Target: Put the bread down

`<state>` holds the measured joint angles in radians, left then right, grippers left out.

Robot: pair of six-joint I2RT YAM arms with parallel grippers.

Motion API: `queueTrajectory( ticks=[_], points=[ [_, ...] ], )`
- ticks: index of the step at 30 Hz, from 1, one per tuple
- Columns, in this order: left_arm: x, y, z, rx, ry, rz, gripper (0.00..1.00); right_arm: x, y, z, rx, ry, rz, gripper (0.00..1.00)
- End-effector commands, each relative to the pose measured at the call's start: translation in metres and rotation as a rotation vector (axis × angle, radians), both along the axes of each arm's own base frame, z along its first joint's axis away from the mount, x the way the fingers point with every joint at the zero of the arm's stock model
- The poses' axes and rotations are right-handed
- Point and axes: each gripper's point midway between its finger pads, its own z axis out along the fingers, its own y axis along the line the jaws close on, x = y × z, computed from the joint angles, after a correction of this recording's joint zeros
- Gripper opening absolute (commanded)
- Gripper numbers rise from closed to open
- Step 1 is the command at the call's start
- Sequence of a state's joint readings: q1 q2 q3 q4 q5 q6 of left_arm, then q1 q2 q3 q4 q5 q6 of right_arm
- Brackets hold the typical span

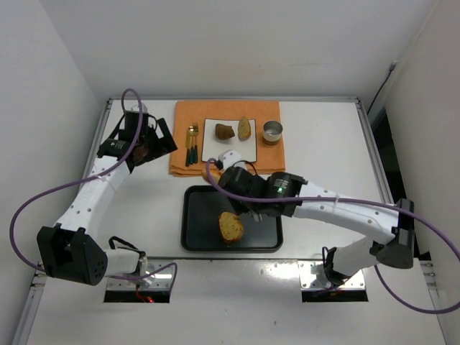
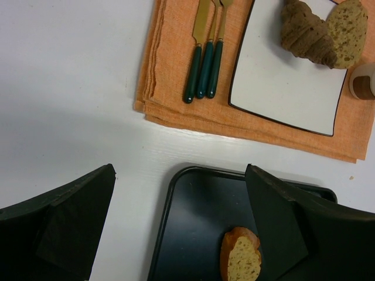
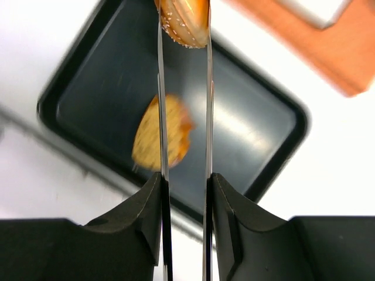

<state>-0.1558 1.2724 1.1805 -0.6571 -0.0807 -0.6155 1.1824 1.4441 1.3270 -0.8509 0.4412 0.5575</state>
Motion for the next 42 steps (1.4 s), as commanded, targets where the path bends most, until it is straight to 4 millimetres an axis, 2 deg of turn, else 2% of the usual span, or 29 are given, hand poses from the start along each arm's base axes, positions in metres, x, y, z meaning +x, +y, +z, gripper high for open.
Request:
queueTrajectory(
  ticks=[1,3,5,8,12,16,17,18,25,28,30,37,42],
  points=[
    [0.008,0.0,0.017,-0.023,-0.052,0.002,0.99,0.043,-0.011,0.039,0.047,-0.164,-0.17,0.31],
    [0.009,-0.002,0.014,-0.029,-0.041,-0.007,0.99,0.067,-0.015,0.03,0.019,-0.18,-0.237,0.3],
    [0.008,-0.004,0.014,-0.036,-0.04,-0.015,0.99,0.086,-0.01,0.03,0.04,-0.201,-0.264,0.3],
    [0.008,-0.004,0.014,-0.036,-0.04,-0.015,0.99,0.126,-0.02,0.026,0.054,-0.218,-0.346,0.3],
    [0.01,-0.003,0.018,-0.031,-0.05,-0.021,0.99,0.154,-0.026,0.013,0.064,-0.213,-0.394,0.3],
    [0.01,-0.005,0.014,-0.036,-0.038,-0.029,0.99,0.171,-0.027,0.0,0.063,-0.202,-0.405,0.3],
    [0.011,-0.006,0.011,-0.035,-0.029,-0.029,0.99,0.169,-0.025,-0.01,0.052,-0.179,-0.392,0.3],
    [0.011,-0.006,0.011,-0.035,-0.029,-0.029,0.99,0.174,-0.024,-0.008,0.076,-0.183,-0.396,0.3],
    [0.012,-0.007,0.008,-0.04,-0.019,-0.036,0.99,0.175,-0.018,-0.042,0.059,-0.1,-0.38,0.31],
    [0.013,-0.006,0.013,-0.036,-0.038,-0.029,0.99,0.173,-0.021,-0.056,0.05,-0.069,-0.384,0.37],
    [0.012,-0.006,0.009,-0.035,-0.029,-0.029,0.99,0.171,-0.022,-0.06,0.047,-0.061,-0.39,0.44],
    [0.012,-0.006,0.009,-0.035,-0.029,-0.029,0.99,0.163,-0.025,-0.039,0.114,-0.074,-0.392,0.41],
    [0.012,-0.006,0.009,-0.035,-0.029,-0.029,0.99,0.159,-0.029,-0.043,0.1,-0.065,-0.392,0.47]
  ],
)
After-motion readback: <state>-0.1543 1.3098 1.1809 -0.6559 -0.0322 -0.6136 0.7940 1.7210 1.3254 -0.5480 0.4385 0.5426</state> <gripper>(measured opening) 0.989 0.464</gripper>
